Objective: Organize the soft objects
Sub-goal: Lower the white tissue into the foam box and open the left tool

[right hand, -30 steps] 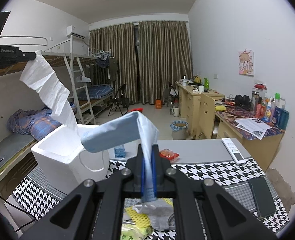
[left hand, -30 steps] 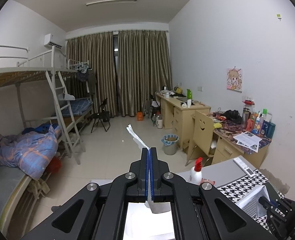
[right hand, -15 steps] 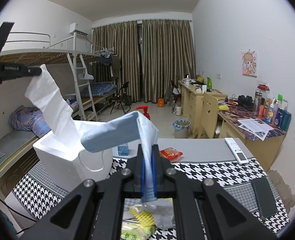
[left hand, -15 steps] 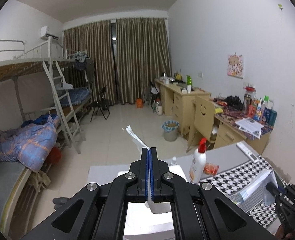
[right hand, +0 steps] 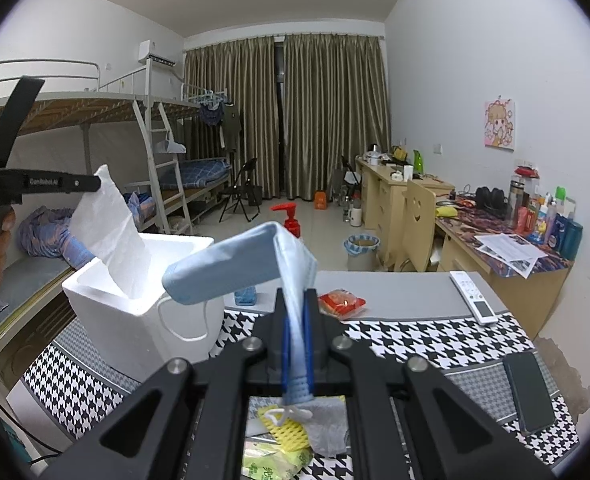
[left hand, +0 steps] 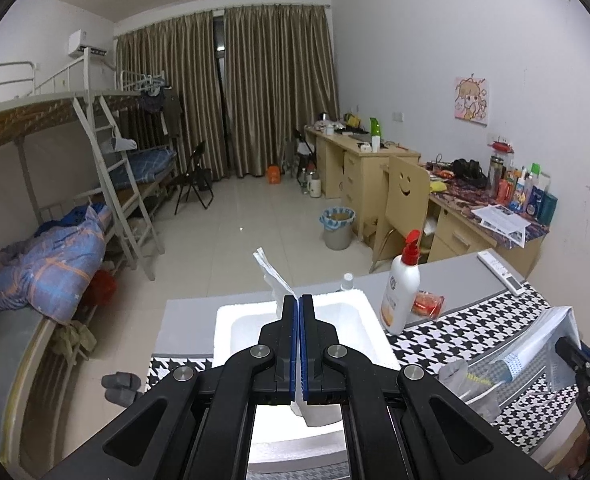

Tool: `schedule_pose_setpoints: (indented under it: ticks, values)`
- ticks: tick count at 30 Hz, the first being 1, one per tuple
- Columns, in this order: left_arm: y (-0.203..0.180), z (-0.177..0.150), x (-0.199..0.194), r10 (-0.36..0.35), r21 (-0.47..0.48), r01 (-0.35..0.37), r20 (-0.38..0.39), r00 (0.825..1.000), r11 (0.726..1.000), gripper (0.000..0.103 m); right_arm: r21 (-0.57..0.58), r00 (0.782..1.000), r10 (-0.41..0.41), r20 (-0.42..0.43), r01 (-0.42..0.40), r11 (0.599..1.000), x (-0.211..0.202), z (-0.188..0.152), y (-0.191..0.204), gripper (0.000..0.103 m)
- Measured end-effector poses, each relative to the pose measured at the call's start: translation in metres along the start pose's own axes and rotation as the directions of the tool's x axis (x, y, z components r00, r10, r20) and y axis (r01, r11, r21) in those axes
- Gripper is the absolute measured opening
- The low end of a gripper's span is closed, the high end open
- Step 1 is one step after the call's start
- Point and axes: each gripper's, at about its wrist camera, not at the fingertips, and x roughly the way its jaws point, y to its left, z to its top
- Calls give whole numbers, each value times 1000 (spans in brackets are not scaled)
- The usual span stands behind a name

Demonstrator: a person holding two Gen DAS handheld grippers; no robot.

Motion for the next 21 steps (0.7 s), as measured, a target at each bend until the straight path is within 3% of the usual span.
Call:
schedule_pose_setpoints:
  ticks: [16, 18, 19, 20, 21]
  values:
    - [5, -22, 37, 21, 25, -19, -116, 993, 1000, 3, -5, 1000, 7, -18, -7, 1000, 11, 1, 6, 9]
    - [8, -25, 40, 3, 19, -1, -130, 991, 1000, 12, -8, 1000, 6, -17, -6, 1000, 11, 2, 7, 9]
    - [9, -27, 40, -1, 16, 3, -132, 991, 1000, 28, -8, 1000, 5, -15, -5, 1000, 11, 3, 7, 9]
    - [11, -29, 40, -6, 13, 8, -131, 991, 1000, 51, -8, 1000, 4, -14, -4, 1000, 11, 4, 8, 9]
    - [14, -31, 39, -14, 1, 14, -123, 992, 1000, 61, -9, 1000, 5, -13, -5, 1000, 11, 5, 10, 9]
